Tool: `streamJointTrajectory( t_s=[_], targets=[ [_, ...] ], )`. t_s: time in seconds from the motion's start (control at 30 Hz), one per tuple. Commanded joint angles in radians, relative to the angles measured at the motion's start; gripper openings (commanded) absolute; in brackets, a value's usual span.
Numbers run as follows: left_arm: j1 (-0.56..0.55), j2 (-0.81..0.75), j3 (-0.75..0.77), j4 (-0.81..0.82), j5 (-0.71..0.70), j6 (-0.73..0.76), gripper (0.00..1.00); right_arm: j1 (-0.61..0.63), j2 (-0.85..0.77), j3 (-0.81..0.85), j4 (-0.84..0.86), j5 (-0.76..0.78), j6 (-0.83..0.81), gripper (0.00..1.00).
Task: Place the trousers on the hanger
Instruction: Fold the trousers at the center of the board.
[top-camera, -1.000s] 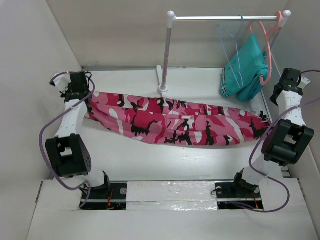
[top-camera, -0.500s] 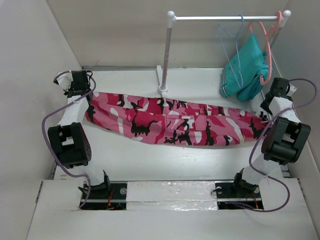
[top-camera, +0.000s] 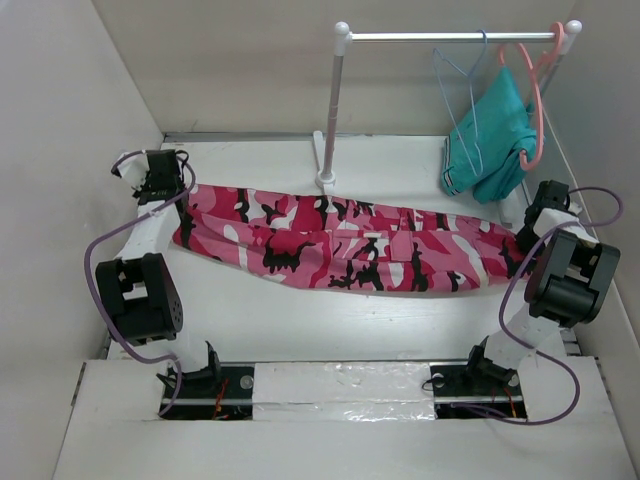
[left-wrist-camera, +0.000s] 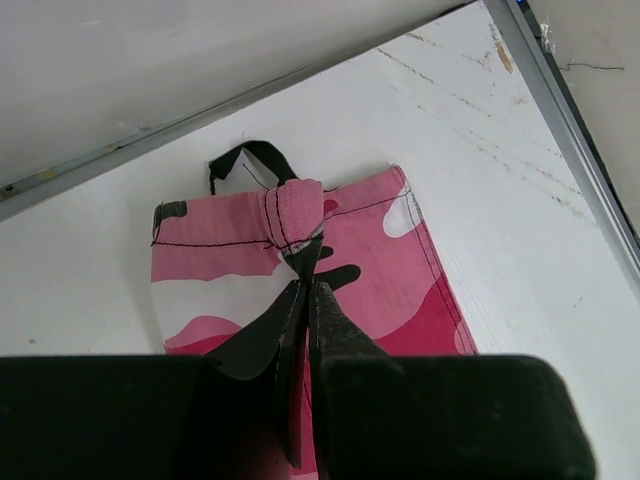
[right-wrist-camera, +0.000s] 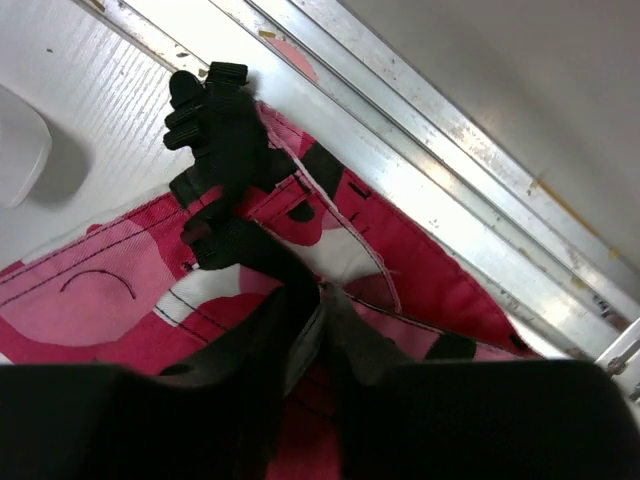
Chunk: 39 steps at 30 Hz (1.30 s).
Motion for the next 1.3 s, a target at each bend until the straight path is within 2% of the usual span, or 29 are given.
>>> streamJointTrajectory(
  t_s=[0.0,0.03,0.17,0.2,0.47,0.73,0.83,0.93,1.07,1.27],
  targets=[
    [-0.015,-0.059,-0.014,0.056,-0.002,-0.001,0.0,-0.003,-0.053,-0.035,0.088,-0.009,0.01,0.14],
    [-0.015,-0.059,-0.015,0.059,0.0,0.001,0.0,-0.003,-0.064,-0.043,0.097,-0.008,0.016,0.08],
    [-0.024,-0.049,-0.014,0.058,0.003,0.001,0.0,-0.003,-0.132,-0.055,0.128,-0.006,0.016,0.06],
    [-0.024,-0.049,-0.014,0.053,0.004,0.001,0.0,-0.003,-0.142,-0.054,0.126,-0.007,0.017,0.01],
    [-0.009,-0.104,-0.024,0.03,-0.028,-0.016,0.0,-0.013,-0.277,-0.045,0.12,0.0,0.088,0.0],
    [0.026,-0.191,-0.041,0.004,-0.04,-0.059,0.0,-0.035,-0.262,0.017,0.109,0.0,0.131,0.0],
    [0.037,-0.208,-0.035,0.01,-0.049,-0.058,0.0,-0.06,-0.271,-0.005,0.158,-0.02,0.142,0.0],
    [0.037,-0.168,-0.005,0.013,-0.055,-0.045,0.0,-0.088,-0.23,0.001,0.189,-0.043,0.145,0.0],
    [0.048,-0.058,0.094,-0.051,-0.078,-0.041,0.0,-0.1,-0.138,0.087,0.13,-0.032,0.129,0.0],
    [0.066,0.054,0.158,-0.044,-0.094,-0.018,0.0,-0.111,-0.103,0.118,0.18,-0.041,0.14,0.0]
  ],
)
